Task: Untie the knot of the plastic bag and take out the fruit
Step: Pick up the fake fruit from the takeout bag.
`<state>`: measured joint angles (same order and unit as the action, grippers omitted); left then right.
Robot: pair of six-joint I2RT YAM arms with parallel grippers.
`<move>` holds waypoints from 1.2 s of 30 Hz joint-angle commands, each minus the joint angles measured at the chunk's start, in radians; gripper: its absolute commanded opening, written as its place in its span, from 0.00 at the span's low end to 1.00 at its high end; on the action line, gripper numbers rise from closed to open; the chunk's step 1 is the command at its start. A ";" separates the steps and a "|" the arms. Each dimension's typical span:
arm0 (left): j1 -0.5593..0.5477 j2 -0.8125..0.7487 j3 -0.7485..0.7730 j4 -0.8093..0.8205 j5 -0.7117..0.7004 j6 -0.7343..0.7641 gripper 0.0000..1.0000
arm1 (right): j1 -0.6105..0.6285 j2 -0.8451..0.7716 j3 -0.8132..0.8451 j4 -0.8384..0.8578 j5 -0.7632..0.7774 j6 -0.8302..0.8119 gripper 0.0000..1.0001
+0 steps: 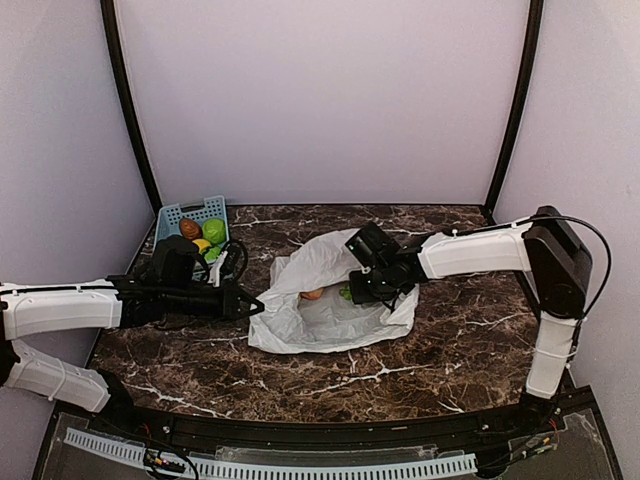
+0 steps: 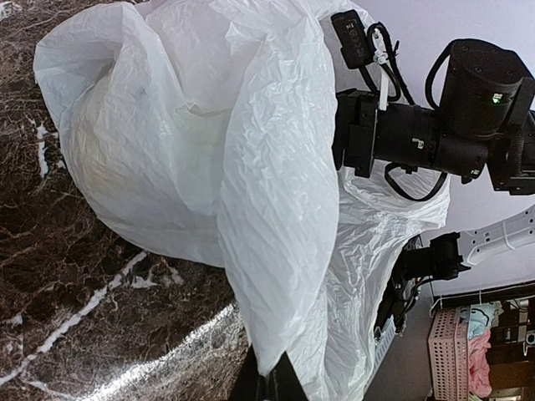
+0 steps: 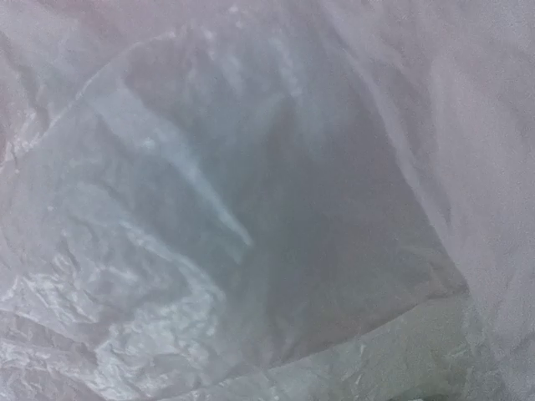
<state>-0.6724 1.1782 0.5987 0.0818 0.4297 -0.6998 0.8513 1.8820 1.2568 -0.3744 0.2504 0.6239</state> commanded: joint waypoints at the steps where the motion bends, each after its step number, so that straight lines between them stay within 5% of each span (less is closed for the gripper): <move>1: -0.004 -0.006 -0.023 0.002 0.005 0.008 0.01 | -0.007 0.042 0.038 0.022 -0.006 0.006 0.40; 9: -0.004 -0.006 -0.025 -0.001 0.015 0.008 0.01 | -0.008 0.101 0.077 0.020 0.023 0.044 0.40; 21: -0.004 -0.006 -0.039 0.008 0.020 0.002 0.01 | -0.004 0.122 0.119 0.062 0.008 0.048 0.24; 36: -0.004 0.000 -0.037 0.012 0.027 -0.001 0.01 | 0.021 0.098 0.145 0.064 0.094 0.041 0.30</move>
<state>-0.6724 1.1782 0.5804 0.0826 0.4385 -0.6998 0.8574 1.9942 1.3754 -0.3389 0.2951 0.6819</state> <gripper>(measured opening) 0.011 0.296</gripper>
